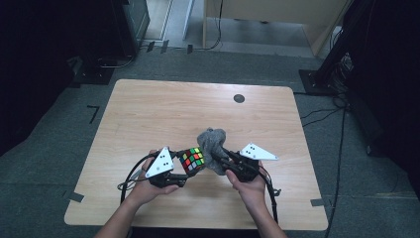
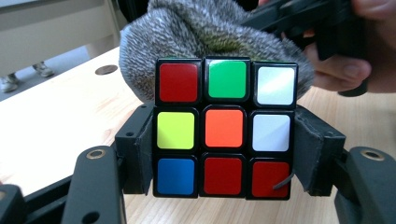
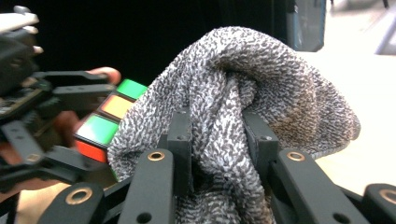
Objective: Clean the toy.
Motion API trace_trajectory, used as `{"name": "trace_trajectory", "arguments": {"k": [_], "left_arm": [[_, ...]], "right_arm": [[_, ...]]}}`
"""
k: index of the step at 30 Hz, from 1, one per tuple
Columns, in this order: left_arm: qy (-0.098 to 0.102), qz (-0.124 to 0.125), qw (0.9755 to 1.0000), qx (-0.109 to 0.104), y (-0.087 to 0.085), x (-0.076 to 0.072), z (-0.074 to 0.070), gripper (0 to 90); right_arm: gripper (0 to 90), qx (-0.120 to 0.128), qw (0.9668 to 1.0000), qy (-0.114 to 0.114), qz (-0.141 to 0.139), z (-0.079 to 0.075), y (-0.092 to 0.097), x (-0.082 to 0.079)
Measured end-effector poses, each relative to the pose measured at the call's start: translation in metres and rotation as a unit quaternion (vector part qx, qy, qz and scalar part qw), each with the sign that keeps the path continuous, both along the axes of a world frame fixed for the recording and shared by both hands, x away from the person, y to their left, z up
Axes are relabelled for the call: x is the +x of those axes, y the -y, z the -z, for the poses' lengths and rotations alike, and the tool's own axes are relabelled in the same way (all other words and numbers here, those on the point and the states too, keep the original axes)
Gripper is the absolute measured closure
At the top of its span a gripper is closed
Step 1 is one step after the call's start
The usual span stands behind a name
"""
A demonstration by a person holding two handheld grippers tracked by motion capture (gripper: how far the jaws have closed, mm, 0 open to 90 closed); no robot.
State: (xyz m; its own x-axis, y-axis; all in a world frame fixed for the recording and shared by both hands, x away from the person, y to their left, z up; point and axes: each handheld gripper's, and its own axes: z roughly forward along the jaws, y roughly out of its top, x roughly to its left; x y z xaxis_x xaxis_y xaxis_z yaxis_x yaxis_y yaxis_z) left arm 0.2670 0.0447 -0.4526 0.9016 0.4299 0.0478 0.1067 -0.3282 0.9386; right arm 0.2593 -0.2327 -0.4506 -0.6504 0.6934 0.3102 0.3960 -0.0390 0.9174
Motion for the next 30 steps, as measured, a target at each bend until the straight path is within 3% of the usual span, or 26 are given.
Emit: {"name": "trace_trajectory", "arguments": {"k": [4,7,10,12,13,16,20,24,28,30], "left_arm": [[-0.004,0.002,1.0000,0.007,0.003,0.001,0.003,34.6],[-0.006,0.002,0.9999,0.016,0.006,0.001,0.006,34.6],[-0.004,0.006,0.9998,0.017,0.009,-0.001,0.005,34.6],[-0.001,0.006,0.9998,0.020,0.008,-0.002,0.005,34.6],[-0.001,0.004,0.9998,0.020,0.007,-0.002,0.005,34.6],[-0.005,0.001,1.0000,0.006,0.002,0.000,0.002,34.6],[-0.017,-0.011,0.9995,-0.022,-0.007,0.005,0.000,34.6],[-0.044,-0.032,0.9959,-0.073,-0.019,0.013,-0.004,34.6],[-0.061,-0.045,0.9925,-0.096,-0.023,0.016,-0.003,34.6],[-0.069,-0.047,0.9905,-0.109,-0.024,0.018,-0.003,34.6]], "right_arm": [[69.7,0.013,0.9997,0.020,-0.002,-0.010,0.001,-0.006],[69.7,0.030,0.9983,0.040,-0.030,-0.022,-0.006,-0.014],[69.7,0.019,0.9968,0.050,-0.059,-0.024,-0.019,-0.020],[69.6,-0.003,0.9968,0.057,-0.057,-0.020,-0.024,-0.021],[69.6,-0.002,0.9969,0.056,-0.056,-0.017,-0.024,-0.019],[69.7,-0.006,0.9985,0.043,-0.034,-0.011,-0.016,-0.012],[70.1,-0.005,1.0000,0.005,0.003,0.003,0.001,0.000],[70.2,-0.022,0.9991,-0.020,0.031,0.017,0.012,0.008],[69.4,-0.038,0.9975,-0.033,0.050,0.028,0.016,0.015],[67.1,-0.047,0.9974,-0.035,0.043,0.031,0.016,0.018]]}}
